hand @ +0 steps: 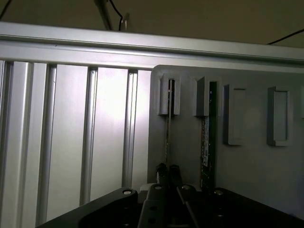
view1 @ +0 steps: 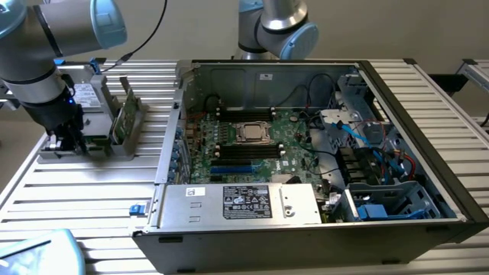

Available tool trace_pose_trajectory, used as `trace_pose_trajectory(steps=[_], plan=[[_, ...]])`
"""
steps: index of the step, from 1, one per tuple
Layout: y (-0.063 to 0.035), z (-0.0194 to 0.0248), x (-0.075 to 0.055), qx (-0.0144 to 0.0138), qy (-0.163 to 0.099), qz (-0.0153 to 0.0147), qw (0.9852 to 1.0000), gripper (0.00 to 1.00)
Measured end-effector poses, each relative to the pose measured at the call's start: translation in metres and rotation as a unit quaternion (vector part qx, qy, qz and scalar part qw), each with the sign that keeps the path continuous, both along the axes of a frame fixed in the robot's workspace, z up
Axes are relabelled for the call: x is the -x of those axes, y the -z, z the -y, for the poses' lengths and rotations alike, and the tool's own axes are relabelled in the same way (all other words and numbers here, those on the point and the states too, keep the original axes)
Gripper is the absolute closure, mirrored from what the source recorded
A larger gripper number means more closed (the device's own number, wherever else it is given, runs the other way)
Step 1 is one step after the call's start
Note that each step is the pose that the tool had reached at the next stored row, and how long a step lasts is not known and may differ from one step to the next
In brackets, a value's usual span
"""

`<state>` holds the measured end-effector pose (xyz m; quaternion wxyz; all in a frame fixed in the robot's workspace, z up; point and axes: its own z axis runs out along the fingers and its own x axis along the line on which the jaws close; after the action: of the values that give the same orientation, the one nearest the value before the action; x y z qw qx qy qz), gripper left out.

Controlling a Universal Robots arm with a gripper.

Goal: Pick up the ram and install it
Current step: 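Pick up the ram and move it above insertion slot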

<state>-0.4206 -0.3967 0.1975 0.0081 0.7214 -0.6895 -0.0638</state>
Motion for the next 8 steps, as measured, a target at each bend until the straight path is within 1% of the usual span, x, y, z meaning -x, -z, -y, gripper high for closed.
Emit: trace_pose_trajectory(steps=[8], plan=[[0.0000,0.0000,0.0000,0.0000,0.000,0.0000,1.0000,0.87]])
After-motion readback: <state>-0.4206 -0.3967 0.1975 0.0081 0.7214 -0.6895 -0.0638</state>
